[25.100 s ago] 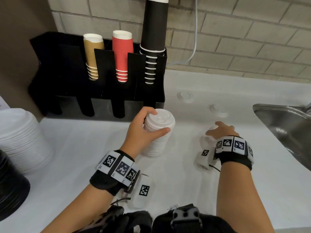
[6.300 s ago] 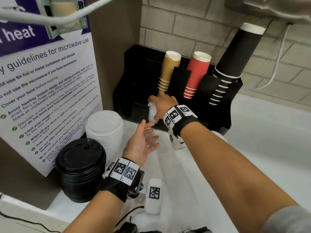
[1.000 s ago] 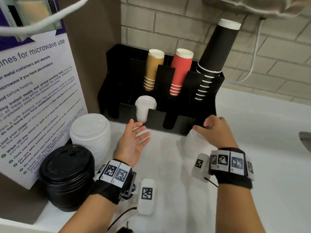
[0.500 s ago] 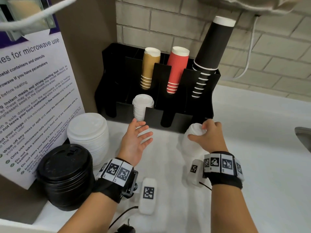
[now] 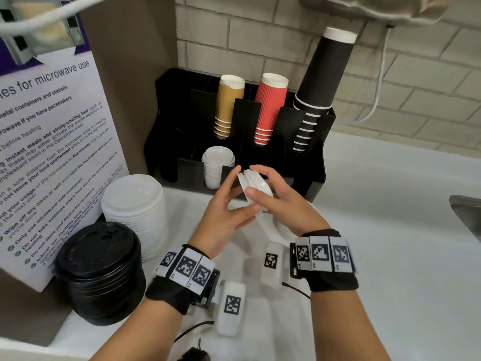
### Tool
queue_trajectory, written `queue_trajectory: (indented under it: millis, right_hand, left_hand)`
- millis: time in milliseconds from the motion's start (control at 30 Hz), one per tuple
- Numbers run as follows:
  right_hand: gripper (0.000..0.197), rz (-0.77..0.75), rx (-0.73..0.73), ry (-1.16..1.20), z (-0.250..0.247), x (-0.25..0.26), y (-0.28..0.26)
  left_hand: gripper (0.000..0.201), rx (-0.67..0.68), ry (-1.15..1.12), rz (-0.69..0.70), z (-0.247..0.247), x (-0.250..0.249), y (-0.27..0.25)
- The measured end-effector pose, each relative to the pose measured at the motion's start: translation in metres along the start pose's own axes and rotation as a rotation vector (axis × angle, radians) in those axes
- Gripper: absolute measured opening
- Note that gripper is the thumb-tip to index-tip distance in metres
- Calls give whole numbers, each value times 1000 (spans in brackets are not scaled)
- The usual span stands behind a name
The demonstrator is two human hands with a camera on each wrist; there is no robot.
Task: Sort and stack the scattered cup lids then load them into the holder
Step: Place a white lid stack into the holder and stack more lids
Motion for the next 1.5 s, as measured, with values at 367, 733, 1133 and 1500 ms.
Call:
queue_trajectory:
  millis: [367, 733, 1133, 1500]
  right_hand:
    - [31, 27, 123, 34, -5, 7, -1]
    - [38, 22, 100, 43, -6, 7, 0]
    - [49, -76, 50, -1, -6, 4, 8]
    - [54, -436, -107, -335, 35, 40, 101]
  left_hand:
    - [77, -15, 58, 32, -9, 0, -1]
    - [82, -26, 143, 50, -7, -5, -1]
    - [99, -40, 256, 76, -7, -2, 5]
    - [22, -447, 46, 9, -25, 4, 17]
Point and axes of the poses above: each hand's wrist, its own y-axis towards the middle knuckle, its own z-axis out of the palm, x = y × z, the point moved 3 cm from there along y, towards the middle knuckle, and after that the axes turned 15 degrees about -x, right-handed, at the moved point
